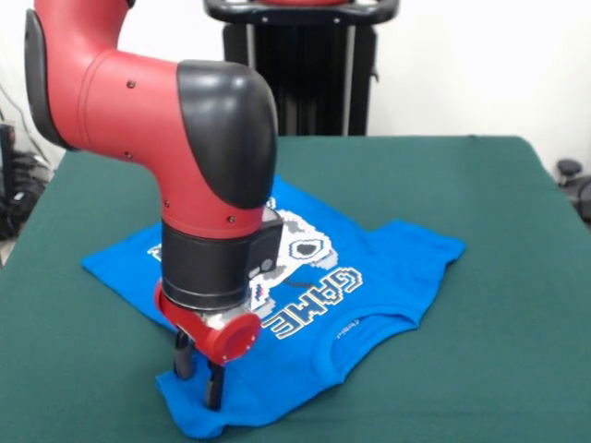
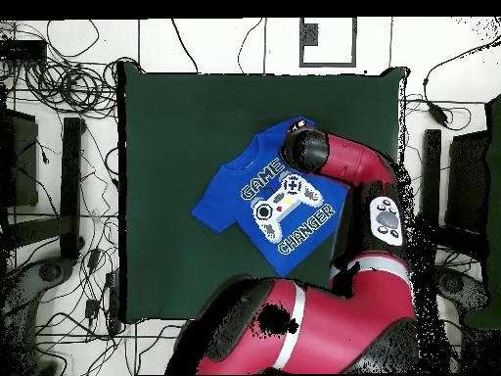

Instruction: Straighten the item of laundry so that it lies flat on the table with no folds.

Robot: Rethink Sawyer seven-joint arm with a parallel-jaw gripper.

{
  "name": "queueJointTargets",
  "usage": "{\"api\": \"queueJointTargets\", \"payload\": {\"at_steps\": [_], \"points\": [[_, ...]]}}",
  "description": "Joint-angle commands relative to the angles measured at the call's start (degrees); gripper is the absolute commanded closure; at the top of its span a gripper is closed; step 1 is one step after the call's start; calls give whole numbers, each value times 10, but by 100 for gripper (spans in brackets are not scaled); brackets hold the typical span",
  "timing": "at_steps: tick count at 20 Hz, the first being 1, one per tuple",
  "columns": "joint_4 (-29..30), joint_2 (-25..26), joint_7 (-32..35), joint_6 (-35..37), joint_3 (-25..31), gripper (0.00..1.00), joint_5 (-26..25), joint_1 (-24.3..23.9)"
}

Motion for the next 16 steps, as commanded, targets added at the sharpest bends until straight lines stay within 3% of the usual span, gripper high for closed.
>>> {"api": "queueJointTargets", "payload": {"at_steps": [1,16], "points": [[138,-23,-2,-24,82,0,-16,-17],[167,-42,15,-25,95,0,-17,-23]]}}
